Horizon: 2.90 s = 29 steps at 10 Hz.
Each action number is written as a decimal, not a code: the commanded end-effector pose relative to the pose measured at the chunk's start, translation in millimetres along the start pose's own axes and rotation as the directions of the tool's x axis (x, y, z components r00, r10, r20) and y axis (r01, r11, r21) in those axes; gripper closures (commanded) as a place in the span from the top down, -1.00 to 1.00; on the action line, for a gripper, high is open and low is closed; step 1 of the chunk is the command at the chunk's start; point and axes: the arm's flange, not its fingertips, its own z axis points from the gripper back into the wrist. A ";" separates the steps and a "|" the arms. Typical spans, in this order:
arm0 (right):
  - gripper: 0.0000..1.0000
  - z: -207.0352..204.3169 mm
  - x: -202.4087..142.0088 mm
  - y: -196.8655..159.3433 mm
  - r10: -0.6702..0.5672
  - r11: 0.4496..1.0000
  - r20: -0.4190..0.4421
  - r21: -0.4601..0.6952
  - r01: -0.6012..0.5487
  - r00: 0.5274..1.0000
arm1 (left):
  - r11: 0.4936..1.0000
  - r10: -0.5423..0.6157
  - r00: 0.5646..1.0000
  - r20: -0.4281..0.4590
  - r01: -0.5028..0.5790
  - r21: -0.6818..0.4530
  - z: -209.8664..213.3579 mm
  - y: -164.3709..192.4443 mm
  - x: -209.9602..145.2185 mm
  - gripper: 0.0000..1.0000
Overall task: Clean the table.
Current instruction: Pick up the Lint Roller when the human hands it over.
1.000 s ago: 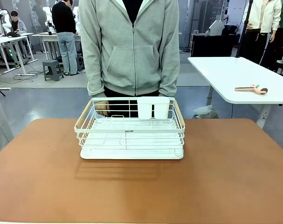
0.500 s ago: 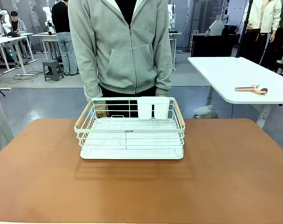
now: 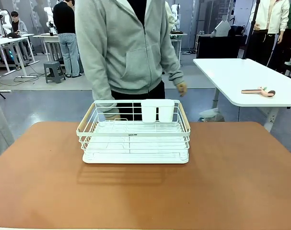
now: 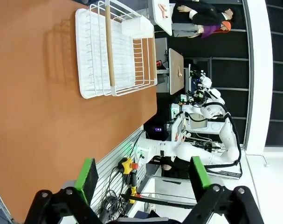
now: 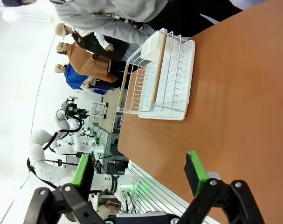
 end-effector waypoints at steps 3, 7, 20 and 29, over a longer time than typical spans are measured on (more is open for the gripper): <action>1.00 0.8 -0.3 4.0 0.016 1.000 -0.010 0.006 -0.015 1.000 | 1.000 -0.002 1.000 -0.004 0.002 -0.008 1.5 -1.1 -2.5 1.00; 1.00 0.8 -0.3 4.0 0.016 1.000 -0.010 0.006 -0.015 1.000 | 1.000 -0.002 1.000 -0.004 0.002 -0.008 1.5 -1.1 -2.5 1.00; 1.00 0.8 -0.3 4.0 0.016 1.000 -0.010 0.006 -0.015 1.000 | 1.000 -0.002 1.000 -0.004 0.002 -0.008 1.5 -1.1 -2.5 1.00; 1.00 0.8 -0.3 4.0 0.016 1.000 -0.010 0.006 -0.015 1.000 | 1.000 -0.002 1.000 -0.004 0.002 -0.008 1.5 -1.1 -2.5 1.00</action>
